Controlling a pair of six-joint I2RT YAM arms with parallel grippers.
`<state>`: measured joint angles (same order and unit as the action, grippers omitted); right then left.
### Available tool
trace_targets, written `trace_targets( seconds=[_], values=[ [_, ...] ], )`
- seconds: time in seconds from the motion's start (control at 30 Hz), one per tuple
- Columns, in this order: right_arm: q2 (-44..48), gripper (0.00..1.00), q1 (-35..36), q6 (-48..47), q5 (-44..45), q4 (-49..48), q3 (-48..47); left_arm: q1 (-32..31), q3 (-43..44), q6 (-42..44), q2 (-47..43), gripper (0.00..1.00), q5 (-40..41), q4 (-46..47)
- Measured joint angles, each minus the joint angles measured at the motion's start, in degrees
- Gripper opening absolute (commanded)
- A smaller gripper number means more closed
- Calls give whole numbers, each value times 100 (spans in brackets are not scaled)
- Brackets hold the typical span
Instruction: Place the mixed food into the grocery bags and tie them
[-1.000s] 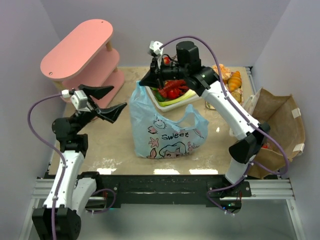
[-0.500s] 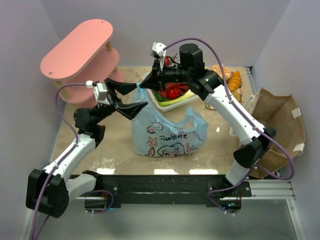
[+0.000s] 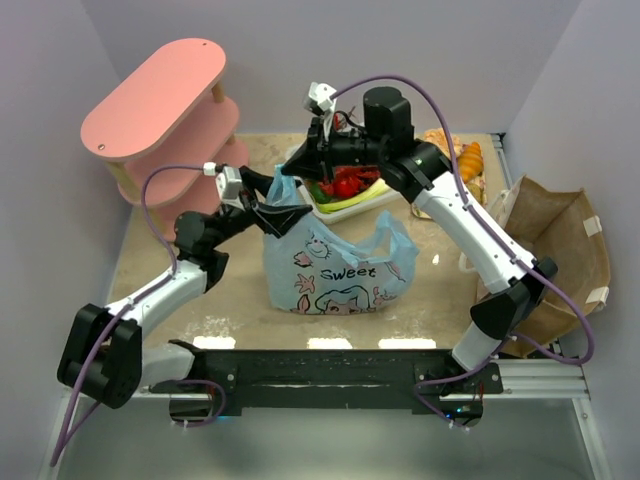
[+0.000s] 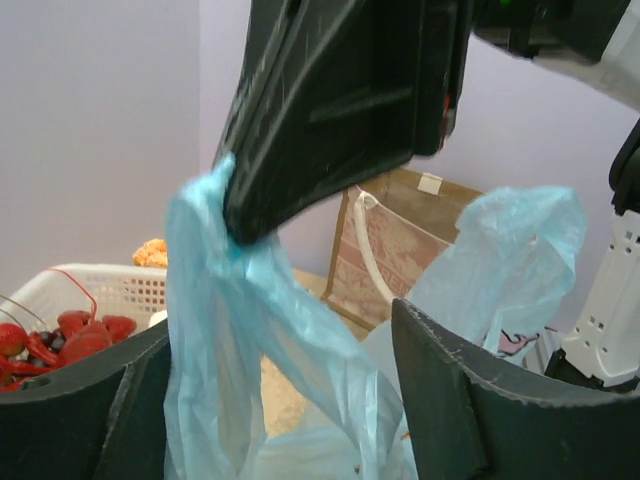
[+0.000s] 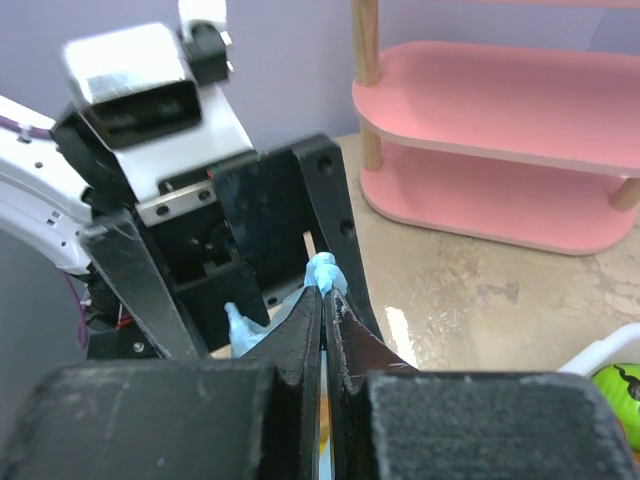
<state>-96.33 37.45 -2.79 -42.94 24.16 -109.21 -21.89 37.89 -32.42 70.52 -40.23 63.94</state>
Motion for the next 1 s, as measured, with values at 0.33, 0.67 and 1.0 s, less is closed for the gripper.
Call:
trace_targets(
  seconds=[0.33, 0.67, 1.0],
  values=[
    [116, 0, -2, 138, 50, -72, 7, -221, -566, -302, 168, 54, -22, 673],
    [116, 27, -105, 396, 184, -125, 136, -291, -664, -684, 490, 0, 229, 979],
    [946, 99, -1370, 400, -535, -605, 1174, 570, -319, -487, -140, 0, 70, -1464]
  ],
)
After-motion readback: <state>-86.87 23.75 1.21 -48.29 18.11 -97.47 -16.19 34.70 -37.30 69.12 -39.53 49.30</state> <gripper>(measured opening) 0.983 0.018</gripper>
